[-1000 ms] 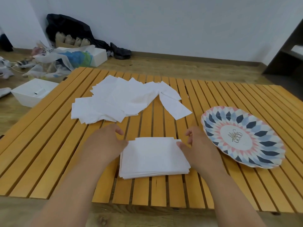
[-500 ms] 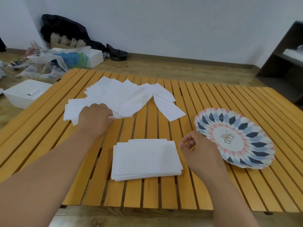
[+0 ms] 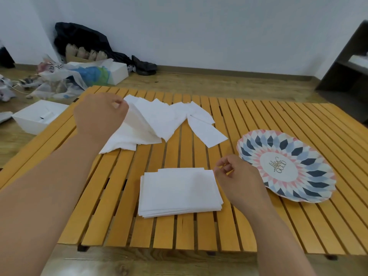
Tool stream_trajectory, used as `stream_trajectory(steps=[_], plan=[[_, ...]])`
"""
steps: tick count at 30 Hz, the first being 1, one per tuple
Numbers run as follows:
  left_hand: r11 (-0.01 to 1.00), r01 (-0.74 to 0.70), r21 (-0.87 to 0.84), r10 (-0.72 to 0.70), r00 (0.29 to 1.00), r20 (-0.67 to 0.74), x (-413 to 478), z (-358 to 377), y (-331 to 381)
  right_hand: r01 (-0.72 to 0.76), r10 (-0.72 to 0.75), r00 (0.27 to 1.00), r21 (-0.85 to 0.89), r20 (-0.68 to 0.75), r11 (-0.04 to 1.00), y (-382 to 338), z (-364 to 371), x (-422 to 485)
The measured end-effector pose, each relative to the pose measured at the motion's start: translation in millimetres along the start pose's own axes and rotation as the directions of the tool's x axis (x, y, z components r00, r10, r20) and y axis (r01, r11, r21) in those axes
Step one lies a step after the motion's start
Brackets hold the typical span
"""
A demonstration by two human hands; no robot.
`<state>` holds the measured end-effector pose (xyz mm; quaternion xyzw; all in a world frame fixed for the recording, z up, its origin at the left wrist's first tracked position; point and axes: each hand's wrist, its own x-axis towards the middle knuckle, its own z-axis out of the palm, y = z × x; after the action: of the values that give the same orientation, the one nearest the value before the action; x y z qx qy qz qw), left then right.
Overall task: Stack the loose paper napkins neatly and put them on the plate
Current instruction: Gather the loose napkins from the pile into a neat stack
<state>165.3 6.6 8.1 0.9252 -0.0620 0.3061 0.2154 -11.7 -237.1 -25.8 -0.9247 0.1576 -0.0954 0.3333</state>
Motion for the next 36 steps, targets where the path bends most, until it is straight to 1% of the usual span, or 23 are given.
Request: stream_trajectory(steps=[3,4,5,6,8,10,12,13,14,15,17,18,20,22,24,25,26,27,29,30,31,33,36], plan=[[0.994,-0.084,-0.075,0.073,0.988,-0.136,-7.0,-22.6,15.2,0.012,-0.010,1.000,0.105,-0.014,0.994,-2.6,-0.1,0.3],[0.985,-0.087,-0.146,0.065,0.987,-0.145,-14.0,-31.5,23.6,0.009,-0.006,1.000,0.160,-0.021,0.987,-4.1,0.0,0.3],[0.966,-0.060,-0.250,0.026,0.990,-0.136,-22.4,-39.7,31.5,0.002,0.003,1.000,0.223,-0.024,0.975,-6.3,0.1,0.5],[0.926,-0.004,-0.378,-0.039,0.994,-0.106,-32.8,-47.0,39.9,-0.009,0.016,1.000,0.295,-0.021,0.956,-9.2,-0.1,0.6],[0.782,0.169,-0.600,-0.191,0.981,0.026,-57.5,-54.5,51.7,-0.051,0.046,0.999,0.457,0.023,0.888,-15.8,-0.3,1.1],[0.637,0.353,-0.685,-0.281,0.934,0.220,-83.8,-53.0,57.0,-0.126,0.063,0.990,0.584,0.126,0.802,-20.2,0.9,1.0],[0.512,0.512,-0.690,-0.342,0.858,0.384,-103.3,-48.6,58.5,-0.209,0.067,0.970,0.661,0.234,0.721,-20.3,5.2,1.1],[0.466,0.569,-0.678,-0.357,0.822,0.444,-108.9,-46.8,57.9,-0.253,0.070,0.956,0.681,0.285,0.687,-20.2,7.9,0.8],[0.431,0.608,-0.667,-0.363,0.793,0.489,-111.6,-46.2,57.1,-0.283,0.070,0.944,0.681,0.323,0.675,-20.3,10.2,0.4],[0.395,0.636,-0.663,-0.362,0.771,0.524,-111.7,-46.7,56.2,-0.279,0.060,0.941,0.660,0.334,0.698,-20.1,12.1,0.2],[0.320,0.671,-0.669,-0.338,0.741,0.581,-107.9,-50.1,56.0,-0.225,0.021,0.945,0.601,0.326,0.767,-21.2,12.0,-1.0],[0.283,0.685,-0.672,-0.324,0.727,0.605,-105.9,-52.1,56.9,-0.205,-0.010,0.944,0.610,0.330,0.765,-22.4,10.4,-1.2],[0.226,0.711,-0.666,-0.318,0.700,0.639,-104.5,-53.6,58.0,-0.213,-0.083,0.921,0.669,0.381,0.712,-23.8,6.7,-1.8],[0.210,0.725,-0.656,-0.343,0.683,0.645,-104.4,-52.4,58.2,-0.237,-0.117,0.898,0.689,0.424,0.685,-25.0,3.5,-2.6],[0.176,0.740,-0.649,-0.368,0.661,0.654,-103.3,-52.6,56.6,-0.243,-0.122,0.892,0.688,0.436,0.684,-25.0,2.4,-2.6],[0.152,0.753,-0.640,-0.357,0.646,0.675,-102.6,-54.1,54.7,-0.243,-0.110,0.897,0.687,0.427,0.685,-24.3,2.6,-2.2],[0.134,0.769,-0.625,-0.306,0.631,0.712,-101.9,-56.8,53.1,-0.242,-0.086,0.910,0.689,0.405,0.683,-23.6,2.7,-1.7],[0.150,0.787,-0.599,-0.216,0.617,0.757,-101.0,-59.9,51.3,-0.236,-0.055,0.927,0.690,0.372,0.684,-22.4,2.5,-0.9],[0.299,0.783,-0.545,-0.034,0.579,0.814,-100.6,-63.3,48.8,-0.214,-0.015,0.950,0.687,0.311,0.694,-19.4,1.3,1.2],[0.364,0.773,-0.520,0.007,0.556,0.831,-101.2,-63.4,48.3,-0.211,-0.010,0.953,0.686,0.303,0.696,-18.1,0.5,2.3],[0.401,0.769,-0.497,0.011,0.539,0.842,-101.7,-62.3,47.8,-0.217,-0.010,0.951,0.689,0.310,0.691,-16.7,0.0,2.9],[0.421,0.772,-0.476,-0.016,0.531,0.847,-103.0,-59.8,46.8,-0.239,-0.017,0.939,0.689,0.343,0.684,-13.8,-1.5,3.7],[0.477,0.727,-0.494,-0.056,0.586,0.808,-103.8,-56.2,44.7,-0.270,-0.014,0.922,0.668,0.387,0.694,-7.8,-3.6,5.0]])
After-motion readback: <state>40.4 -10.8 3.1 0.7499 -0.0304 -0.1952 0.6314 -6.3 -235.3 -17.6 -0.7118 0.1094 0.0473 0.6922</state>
